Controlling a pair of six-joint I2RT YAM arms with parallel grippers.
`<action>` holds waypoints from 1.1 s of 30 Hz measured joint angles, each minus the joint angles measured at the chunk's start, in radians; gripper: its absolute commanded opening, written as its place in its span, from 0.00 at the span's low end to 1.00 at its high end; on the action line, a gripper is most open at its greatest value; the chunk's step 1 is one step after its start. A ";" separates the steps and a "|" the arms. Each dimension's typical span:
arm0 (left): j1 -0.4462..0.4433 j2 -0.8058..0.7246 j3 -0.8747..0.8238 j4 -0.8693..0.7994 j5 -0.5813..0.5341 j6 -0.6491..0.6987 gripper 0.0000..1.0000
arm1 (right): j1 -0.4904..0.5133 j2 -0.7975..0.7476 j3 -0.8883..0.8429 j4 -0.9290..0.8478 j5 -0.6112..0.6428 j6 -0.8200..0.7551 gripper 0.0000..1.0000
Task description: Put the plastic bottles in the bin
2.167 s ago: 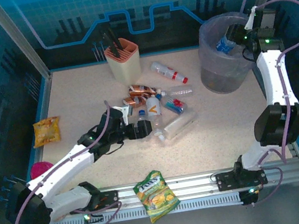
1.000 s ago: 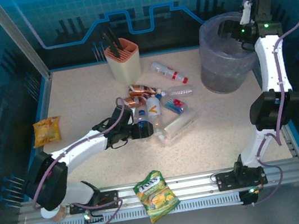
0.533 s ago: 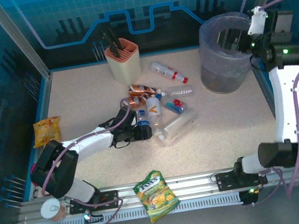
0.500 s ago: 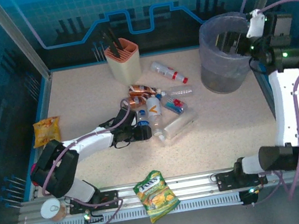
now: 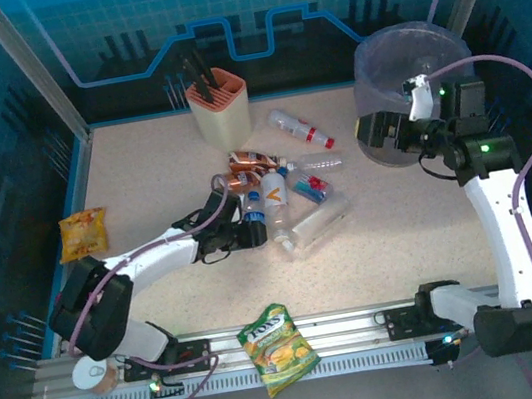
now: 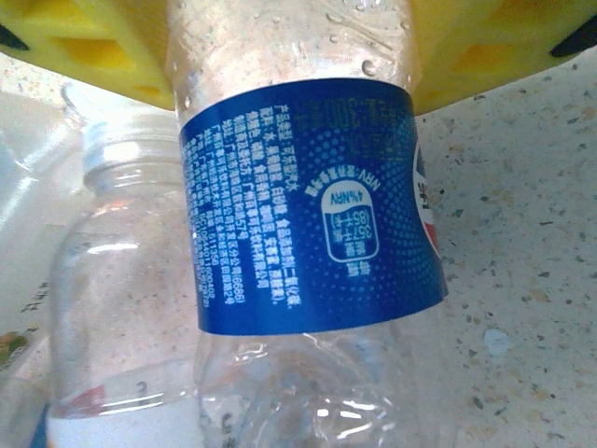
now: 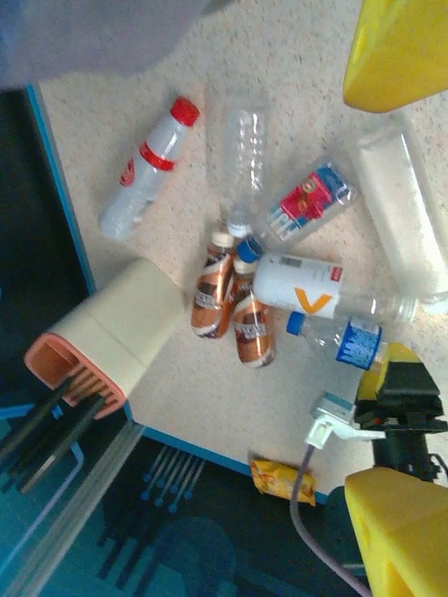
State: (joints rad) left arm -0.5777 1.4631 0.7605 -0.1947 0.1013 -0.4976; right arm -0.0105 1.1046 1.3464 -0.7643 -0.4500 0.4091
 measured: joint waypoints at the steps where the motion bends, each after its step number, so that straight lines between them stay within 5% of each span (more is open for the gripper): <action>1: 0.000 -0.014 0.000 -0.008 0.000 0.000 0.48 | 0.018 0.000 -0.008 0.009 -0.001 0.007 0.97; 8: 0.000 -0.193 0.000 -0.034 0.026 0.003 0.44 | 0.221 0.051 -0.104 0.132 -0.004 0.090 0.96; 18: -0.012 -0.282 -0.032 0.179 0.192 0.003 0.40 | 0.455 0.319 -0.213 0.445 -0.021 0.281 0.93; 24: -0.037 -0.282 -0.032 0.218 0.216 0.006 0.40 | 0.478 0.399 -0.213 0.541 -0.055 0.335 0.84; 33: -0.038 -0.270 -0.032 0.231 0.215 0.006 0.40 | 0.481 0.412 -0.213 0.610 -0.086 0.372 0.57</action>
State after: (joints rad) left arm -0.6155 1.1934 0.7280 0.0364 0.3164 -0.4915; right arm 0.4709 1.5162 1.1336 -0.1547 -0.5358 0.7815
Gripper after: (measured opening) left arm 0.514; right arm 0.604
